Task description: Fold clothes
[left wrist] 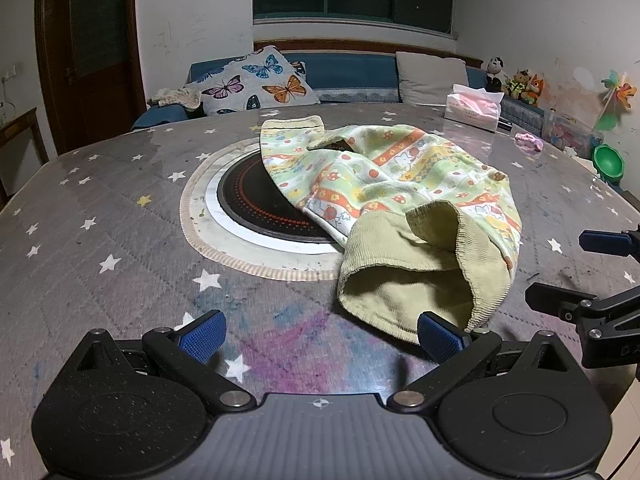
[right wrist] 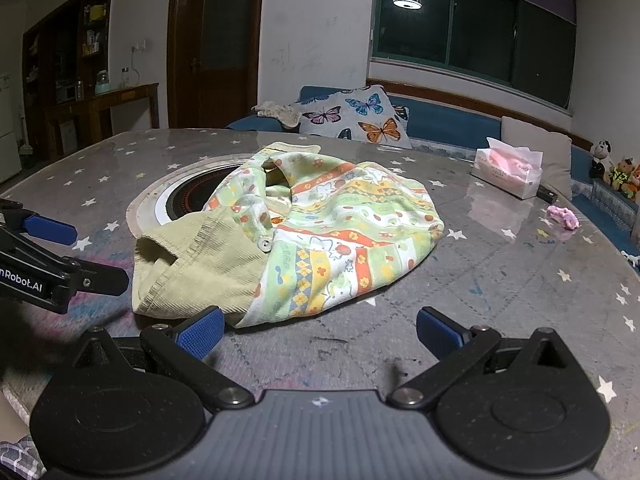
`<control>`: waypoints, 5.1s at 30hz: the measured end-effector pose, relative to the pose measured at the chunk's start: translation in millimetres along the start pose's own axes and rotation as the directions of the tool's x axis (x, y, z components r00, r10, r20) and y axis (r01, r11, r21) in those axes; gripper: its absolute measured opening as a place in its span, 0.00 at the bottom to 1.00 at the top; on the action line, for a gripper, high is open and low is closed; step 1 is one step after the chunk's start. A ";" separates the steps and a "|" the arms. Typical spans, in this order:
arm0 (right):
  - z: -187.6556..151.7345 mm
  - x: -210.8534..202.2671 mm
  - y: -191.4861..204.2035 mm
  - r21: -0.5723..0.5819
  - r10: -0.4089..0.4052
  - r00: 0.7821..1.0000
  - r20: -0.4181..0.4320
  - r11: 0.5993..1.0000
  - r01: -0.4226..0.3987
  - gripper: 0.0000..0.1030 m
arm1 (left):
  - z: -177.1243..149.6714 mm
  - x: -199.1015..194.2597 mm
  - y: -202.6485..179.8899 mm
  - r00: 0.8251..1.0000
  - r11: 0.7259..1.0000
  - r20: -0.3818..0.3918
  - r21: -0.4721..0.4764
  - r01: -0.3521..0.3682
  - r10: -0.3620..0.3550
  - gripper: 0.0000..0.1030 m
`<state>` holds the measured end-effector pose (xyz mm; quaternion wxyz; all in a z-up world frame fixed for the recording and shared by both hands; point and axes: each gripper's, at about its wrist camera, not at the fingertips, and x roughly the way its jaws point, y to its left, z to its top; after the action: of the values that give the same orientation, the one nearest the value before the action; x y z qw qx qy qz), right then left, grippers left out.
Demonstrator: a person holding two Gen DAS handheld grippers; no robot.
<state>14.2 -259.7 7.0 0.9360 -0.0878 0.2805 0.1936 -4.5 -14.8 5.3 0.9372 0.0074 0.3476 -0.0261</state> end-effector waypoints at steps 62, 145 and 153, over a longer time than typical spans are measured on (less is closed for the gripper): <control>144.0 190.8 -20.1 -0.111 0.127 0.985 -0.115 0.984 -0.140 0.39 | 171.6 183.3 63.7 0.999 0.999 -0.043 -0.032 -0.034 0.033 0.54; 121.6 210.0 -171.9 0.311 0.094 0.978 -0.188 0.950 -0.032 0.18 | 178.9 222.4 37.6 1.000 0.992 -0.017 0.124 -0.008 0.010 0.02; 150.8 220.9 -157.6 0.251 0.043 0.993 -0.111 0.968 -0.014 0.02 | 199.4 207.8 64.6 0.988 0.990 0.104 0.079 -0.120 0.112 0.02</control>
<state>322.7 -292.6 17.1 0.9189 0.0238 0.3578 0.1647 286.1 34.3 20.7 0.9521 0.0661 0.2981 0.0136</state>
